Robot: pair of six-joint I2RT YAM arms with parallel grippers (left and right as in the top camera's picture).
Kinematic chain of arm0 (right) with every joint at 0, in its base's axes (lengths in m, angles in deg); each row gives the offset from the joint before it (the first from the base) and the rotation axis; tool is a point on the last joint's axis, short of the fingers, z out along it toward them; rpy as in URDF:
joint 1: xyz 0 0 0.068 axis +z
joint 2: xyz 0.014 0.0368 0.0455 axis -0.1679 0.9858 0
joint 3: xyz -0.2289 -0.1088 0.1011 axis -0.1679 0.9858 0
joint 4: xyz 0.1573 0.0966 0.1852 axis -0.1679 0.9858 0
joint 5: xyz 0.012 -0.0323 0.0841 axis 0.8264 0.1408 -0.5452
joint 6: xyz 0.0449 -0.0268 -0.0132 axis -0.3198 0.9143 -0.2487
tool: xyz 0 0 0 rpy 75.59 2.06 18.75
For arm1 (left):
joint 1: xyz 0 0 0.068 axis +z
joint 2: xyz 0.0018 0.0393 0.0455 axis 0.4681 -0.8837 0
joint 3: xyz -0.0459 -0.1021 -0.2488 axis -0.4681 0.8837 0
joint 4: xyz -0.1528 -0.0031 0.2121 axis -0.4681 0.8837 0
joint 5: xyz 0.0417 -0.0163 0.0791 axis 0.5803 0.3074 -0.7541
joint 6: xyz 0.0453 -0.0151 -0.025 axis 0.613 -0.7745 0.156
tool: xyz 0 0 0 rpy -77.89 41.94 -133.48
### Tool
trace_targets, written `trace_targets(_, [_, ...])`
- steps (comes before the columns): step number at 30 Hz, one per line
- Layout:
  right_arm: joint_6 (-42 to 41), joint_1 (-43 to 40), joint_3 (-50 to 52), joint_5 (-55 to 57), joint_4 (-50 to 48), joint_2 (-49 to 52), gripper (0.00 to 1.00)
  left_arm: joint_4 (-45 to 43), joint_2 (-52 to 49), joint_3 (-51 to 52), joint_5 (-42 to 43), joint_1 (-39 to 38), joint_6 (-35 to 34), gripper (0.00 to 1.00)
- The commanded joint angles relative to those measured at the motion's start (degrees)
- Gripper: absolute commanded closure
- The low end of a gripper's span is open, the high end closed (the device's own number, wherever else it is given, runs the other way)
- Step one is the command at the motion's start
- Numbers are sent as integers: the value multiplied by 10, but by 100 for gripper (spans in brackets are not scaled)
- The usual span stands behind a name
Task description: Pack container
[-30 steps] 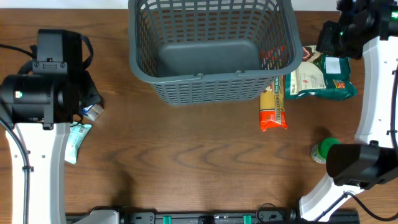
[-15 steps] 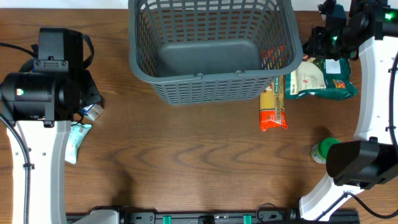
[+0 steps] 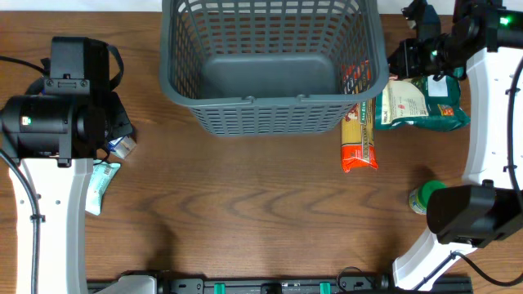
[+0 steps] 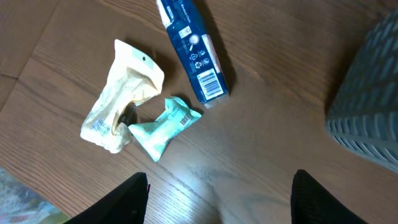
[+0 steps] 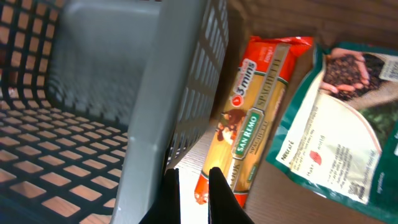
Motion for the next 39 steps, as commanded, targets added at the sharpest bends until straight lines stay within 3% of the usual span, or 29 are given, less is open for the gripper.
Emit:
trace_targets(1, [19,17,1,-33,1,1,99,2,-3,-2,-7,3,6,44])
trace_targets(18, [30,21,1,-50,1,1,96,2,-3,-2,-7,3,8,45])
trace_targets(19, [24,21,1,-35,0,1,90,2,-3,-2,-7,3,8,45])
trace_targets(23, [-81,17,1,117,-3,1,43,2,-3,-2,-7,3,8,45])
trace_targets(24, [-106,15,1,151,-3,1,37,2,-3,-2,-7,3,8,44])
trace_targets(30, [-263,-17,-28,304,9,-1,14,4,-3,-2,-7,3,8,44])
trace_targets(35, [-338,-66,-121,317,42,-9,9,17,-3,-2,-7,3,8,45])
trace_targets(39, [-305,-106,-173,296,45,-10,1,25,-3,-2,-7,3,8,44])
